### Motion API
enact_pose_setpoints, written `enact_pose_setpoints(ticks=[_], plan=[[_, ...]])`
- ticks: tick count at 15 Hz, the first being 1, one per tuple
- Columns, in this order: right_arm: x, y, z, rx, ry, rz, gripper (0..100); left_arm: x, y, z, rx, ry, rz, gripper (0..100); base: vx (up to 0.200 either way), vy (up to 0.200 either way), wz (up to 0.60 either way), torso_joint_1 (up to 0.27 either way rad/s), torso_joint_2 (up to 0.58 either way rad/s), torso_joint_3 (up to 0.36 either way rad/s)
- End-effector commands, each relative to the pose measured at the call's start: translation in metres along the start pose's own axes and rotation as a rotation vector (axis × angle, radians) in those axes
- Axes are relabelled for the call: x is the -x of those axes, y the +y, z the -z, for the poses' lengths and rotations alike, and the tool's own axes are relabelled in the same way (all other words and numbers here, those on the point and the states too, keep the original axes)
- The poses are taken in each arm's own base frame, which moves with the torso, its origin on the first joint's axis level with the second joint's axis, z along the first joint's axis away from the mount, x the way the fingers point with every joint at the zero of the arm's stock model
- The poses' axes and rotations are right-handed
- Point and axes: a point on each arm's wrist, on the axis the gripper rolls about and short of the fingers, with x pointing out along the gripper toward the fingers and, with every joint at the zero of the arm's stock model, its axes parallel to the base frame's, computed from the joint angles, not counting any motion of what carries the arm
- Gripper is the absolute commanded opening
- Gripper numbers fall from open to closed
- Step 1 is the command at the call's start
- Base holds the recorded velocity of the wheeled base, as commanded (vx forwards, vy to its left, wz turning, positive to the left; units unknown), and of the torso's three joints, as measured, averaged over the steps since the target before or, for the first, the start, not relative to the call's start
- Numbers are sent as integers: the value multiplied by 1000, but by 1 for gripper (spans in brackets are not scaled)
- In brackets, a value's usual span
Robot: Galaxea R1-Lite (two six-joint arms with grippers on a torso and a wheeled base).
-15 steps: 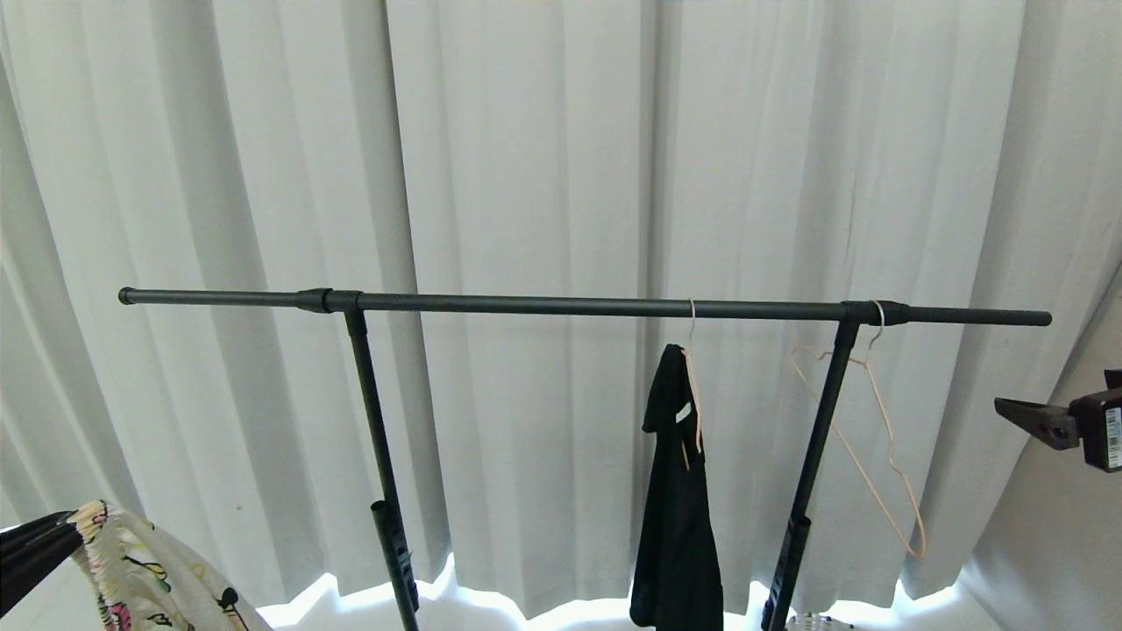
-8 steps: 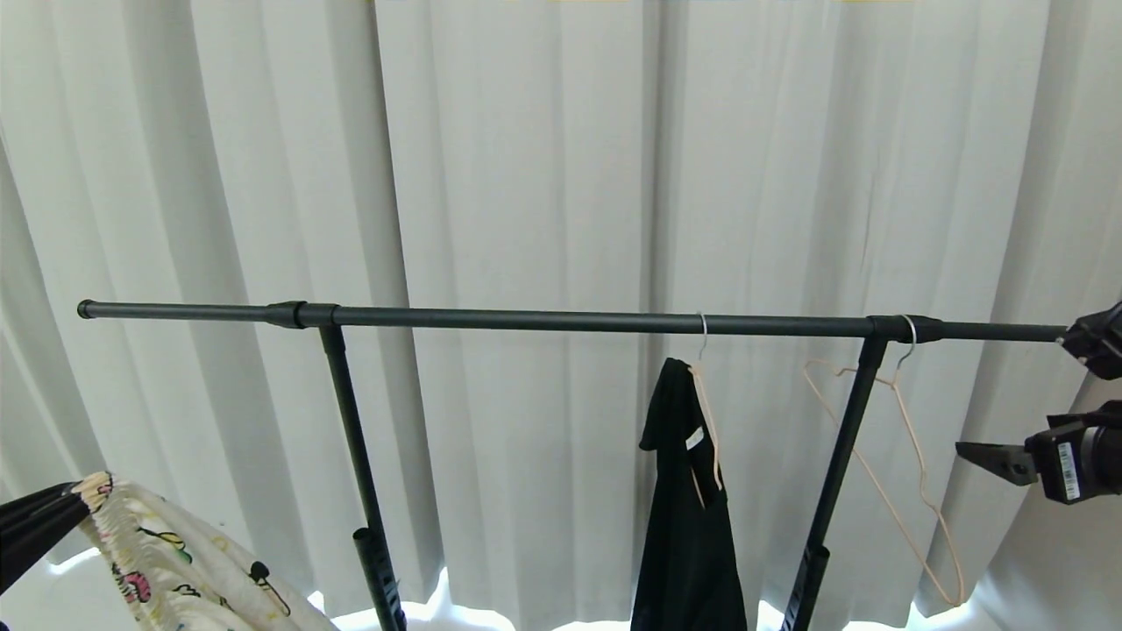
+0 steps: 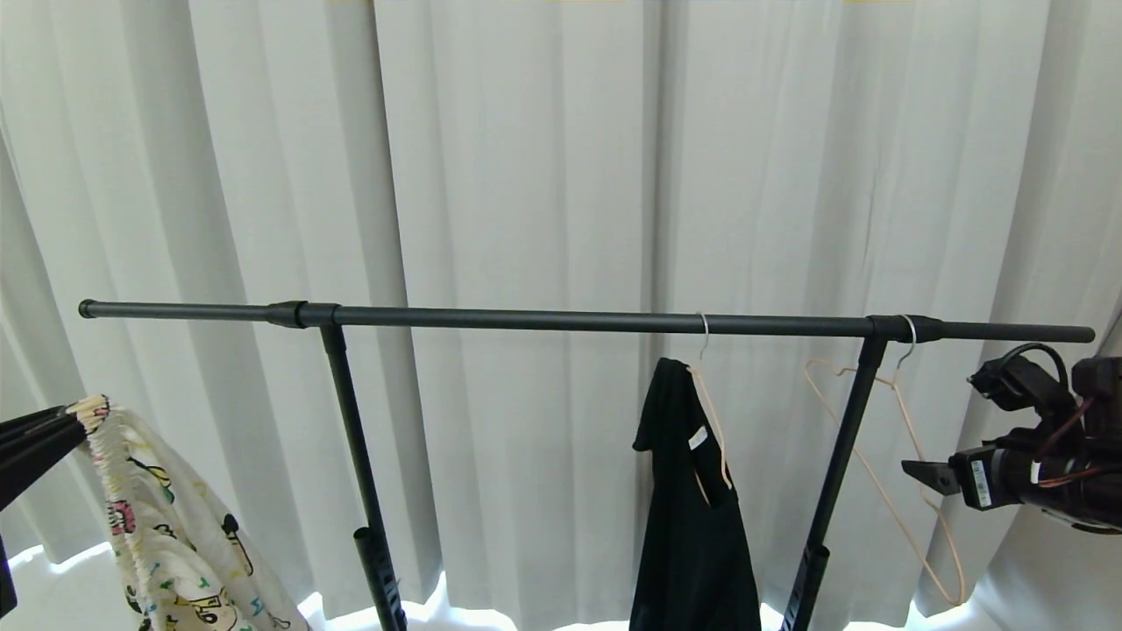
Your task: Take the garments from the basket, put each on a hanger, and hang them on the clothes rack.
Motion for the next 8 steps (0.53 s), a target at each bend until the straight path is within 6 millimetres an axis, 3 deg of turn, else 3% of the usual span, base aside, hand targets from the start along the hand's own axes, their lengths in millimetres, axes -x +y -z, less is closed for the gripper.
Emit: enact_pose_setpoints(ticks=[1, 5, 8], plan=[[-33, -3, 19, -16, 87, -13, 100, -3, 0, -1, -2, 7, 3, 0, 0, 0, 0, 0, 0, 0], [-58, -4, 28, -27, 101, -41, 100, -8, -2, -1, -8, 28, 11, 0, 0, 0, 0, 0, 0, 0], [-66, -5, 24, -86, 91, -40, 100, -19, -4, -5, -11, 43, 17, 0, 0, 0, 0, 0, 0, 0]])
